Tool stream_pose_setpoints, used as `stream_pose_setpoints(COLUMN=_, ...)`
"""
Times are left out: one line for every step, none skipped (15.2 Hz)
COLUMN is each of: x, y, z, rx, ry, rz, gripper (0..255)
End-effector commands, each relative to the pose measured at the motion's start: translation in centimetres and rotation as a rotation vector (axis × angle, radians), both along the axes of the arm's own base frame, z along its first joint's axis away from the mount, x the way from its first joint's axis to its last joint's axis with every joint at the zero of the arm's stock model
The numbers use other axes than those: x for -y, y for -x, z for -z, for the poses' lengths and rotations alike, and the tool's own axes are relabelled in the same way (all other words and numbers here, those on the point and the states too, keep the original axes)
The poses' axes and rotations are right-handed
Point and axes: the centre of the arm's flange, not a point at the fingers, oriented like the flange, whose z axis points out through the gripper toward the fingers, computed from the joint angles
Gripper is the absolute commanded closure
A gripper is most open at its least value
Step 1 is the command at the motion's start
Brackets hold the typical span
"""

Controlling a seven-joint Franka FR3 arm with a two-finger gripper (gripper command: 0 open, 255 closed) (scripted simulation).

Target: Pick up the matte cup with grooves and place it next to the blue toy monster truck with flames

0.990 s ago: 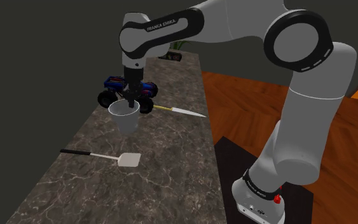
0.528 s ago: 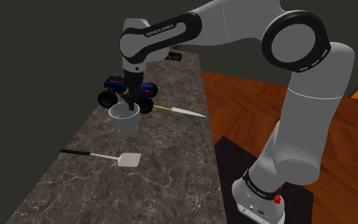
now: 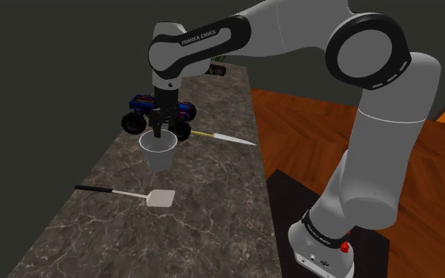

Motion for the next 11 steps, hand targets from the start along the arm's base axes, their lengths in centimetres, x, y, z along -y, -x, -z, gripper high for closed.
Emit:
stream_pose_setpoints(x=0.2, y=-0.2, z=-1.3, rx=0.000, ry=0.000, rz=0.000, gripper=0)
stream_pose_setpoints(x=0.4, y=-0.3, z=-2.6, rx=0.000, ry=0.000, rz=0.000, gripper=0)
stream_pose_setpoints(x=0.6, y=-0.5, z=-3.9, rx=0.000, ry=0.000, rz=0.000, gripper=0)
stream_pose_setpoints(x=0.7, y=-0.6, z=-4.9, rx=0.000, ry=0.000, rz=0.000, gripper=0)
stream_pose_setpoints(x=0.7, y=-0.6, z=-4.9, rx=0.000, ry=0.000, rz=0.000, gripper=0)
stream_pose_setpoints(x=0.7, y=-0.6, z=-4.9, rx=0.000, ry=0.000, rz=0.000, gripper=0)
stream_pose_setpoints(x=0.7, y=-0.6, z=-4.9, rx=0.000, ry=0.000, rz=0.000, gripper=0)
stream_pose_setpoints(x=0.7, y=-0.6, z=-4.9, rx=0.000, ry=0.000, rz=0.000, gripper=0)
stream_pose_setpoints(x=0.7, y=-0.6, z=-4.9, rx=0.000, ry=0.000, rz=0.000, gripper=0)
stream_pose_setpoints(x=0.7, y=-0.6, z=-4.9, rx=0.000, ry=0.000, rz=0.000, gripper=0)
stream_pose_setpoints(x=0.7, y=-0.6, z=-4.9, rx=0.000, ry=0.000, rz=0.000, gripper=0)
